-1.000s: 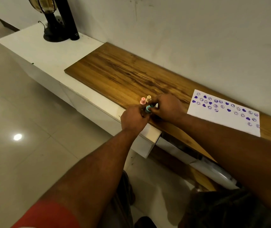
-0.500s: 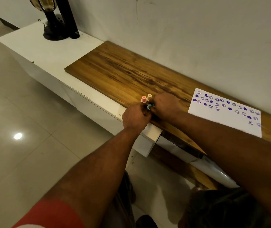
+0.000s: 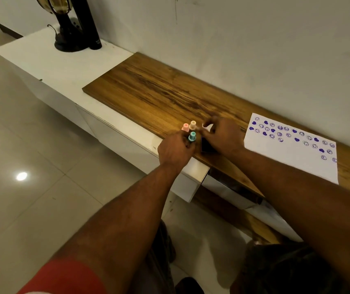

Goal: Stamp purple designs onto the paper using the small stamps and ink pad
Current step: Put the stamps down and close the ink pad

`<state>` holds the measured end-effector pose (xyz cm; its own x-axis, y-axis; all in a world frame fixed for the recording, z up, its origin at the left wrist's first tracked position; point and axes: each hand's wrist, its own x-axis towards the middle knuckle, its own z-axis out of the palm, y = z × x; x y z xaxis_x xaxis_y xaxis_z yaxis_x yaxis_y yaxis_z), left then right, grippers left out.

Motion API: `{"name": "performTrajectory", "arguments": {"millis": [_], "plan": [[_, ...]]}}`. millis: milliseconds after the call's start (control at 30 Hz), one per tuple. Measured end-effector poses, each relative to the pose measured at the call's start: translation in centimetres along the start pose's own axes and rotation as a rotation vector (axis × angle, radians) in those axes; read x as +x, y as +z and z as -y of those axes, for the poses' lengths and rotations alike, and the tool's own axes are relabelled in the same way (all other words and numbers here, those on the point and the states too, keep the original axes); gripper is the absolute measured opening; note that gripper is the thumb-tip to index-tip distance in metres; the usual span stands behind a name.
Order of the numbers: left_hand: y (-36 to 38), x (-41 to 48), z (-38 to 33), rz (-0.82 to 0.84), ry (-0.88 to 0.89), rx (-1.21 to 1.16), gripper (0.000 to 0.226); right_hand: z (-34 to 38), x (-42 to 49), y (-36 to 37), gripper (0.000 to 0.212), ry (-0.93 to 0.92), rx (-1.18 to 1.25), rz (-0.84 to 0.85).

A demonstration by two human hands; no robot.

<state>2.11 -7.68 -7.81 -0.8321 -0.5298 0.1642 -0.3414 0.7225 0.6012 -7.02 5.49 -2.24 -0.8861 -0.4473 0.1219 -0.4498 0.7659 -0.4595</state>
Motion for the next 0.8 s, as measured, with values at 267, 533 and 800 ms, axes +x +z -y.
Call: {"name": "performTrajectory", "arguments": {"millis": [267, 533, 800], "plan": [[0.1, -1.2, -0.9, -0.064, -0.121, -0.175, 0.065, -4.0, 3.1, -1.4, 0.089, 0.272, -0.112, 0.177], [0.5, -2.1, -1.1, 0.013, -0.171, -0.117, 0.094, -0.7, 4.2, 0.3, 0.105, 0.343, -0.357, 0.253], [1.0, -2.0, -1.0, 0.06, -0.105, -0.093, 0.098, -0.8, 4.4, 0.1, 0.08, 0.335, -0.233, 0.252]]}}
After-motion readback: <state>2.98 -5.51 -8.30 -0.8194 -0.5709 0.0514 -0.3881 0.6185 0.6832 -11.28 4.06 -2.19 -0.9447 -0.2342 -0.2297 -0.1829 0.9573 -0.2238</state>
